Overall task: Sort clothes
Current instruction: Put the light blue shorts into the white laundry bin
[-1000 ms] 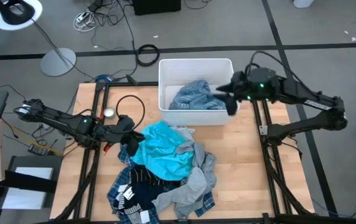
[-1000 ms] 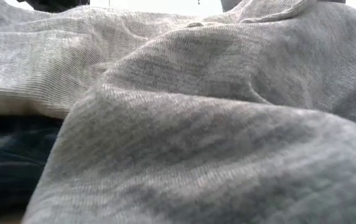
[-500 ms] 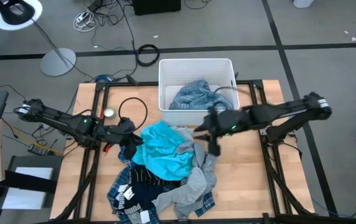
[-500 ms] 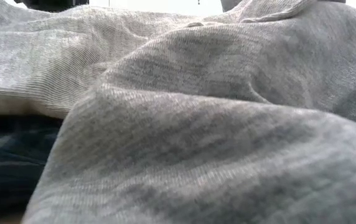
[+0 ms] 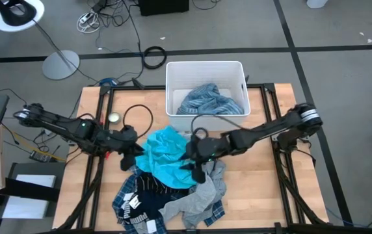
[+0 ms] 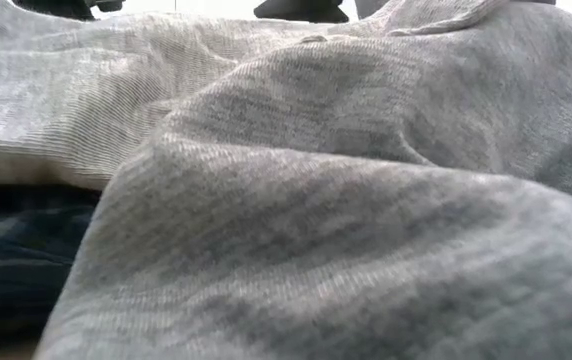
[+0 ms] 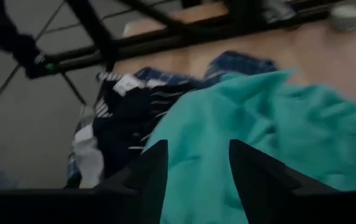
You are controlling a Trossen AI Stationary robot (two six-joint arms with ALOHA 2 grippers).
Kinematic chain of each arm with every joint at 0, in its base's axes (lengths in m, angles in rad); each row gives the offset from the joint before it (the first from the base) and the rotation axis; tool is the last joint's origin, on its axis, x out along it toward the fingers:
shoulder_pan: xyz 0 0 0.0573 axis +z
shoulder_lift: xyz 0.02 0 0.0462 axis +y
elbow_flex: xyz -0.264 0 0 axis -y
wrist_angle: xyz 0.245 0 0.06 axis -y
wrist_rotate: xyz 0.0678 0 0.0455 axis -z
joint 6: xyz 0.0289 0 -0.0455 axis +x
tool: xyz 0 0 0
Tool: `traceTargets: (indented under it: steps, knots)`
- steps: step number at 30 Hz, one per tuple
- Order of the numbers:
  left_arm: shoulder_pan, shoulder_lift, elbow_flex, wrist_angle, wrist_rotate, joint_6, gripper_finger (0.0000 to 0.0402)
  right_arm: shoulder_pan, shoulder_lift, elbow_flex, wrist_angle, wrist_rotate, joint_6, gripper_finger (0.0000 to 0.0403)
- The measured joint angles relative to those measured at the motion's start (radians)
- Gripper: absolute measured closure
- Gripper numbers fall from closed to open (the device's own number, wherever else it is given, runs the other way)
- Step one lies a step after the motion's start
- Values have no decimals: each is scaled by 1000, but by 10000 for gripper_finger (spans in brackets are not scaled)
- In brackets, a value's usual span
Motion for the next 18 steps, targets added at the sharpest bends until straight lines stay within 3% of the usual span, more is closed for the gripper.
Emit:
traceTargets:
  steps: [11,18]
  knots:
    - [-66,-135,0,-27,-52,-42,318,-6,258,190,-186,-29,-31,216]
    - [-108,-170,0,-58,-54,-90,318,-33,378,249,-245,-21,-28,236]
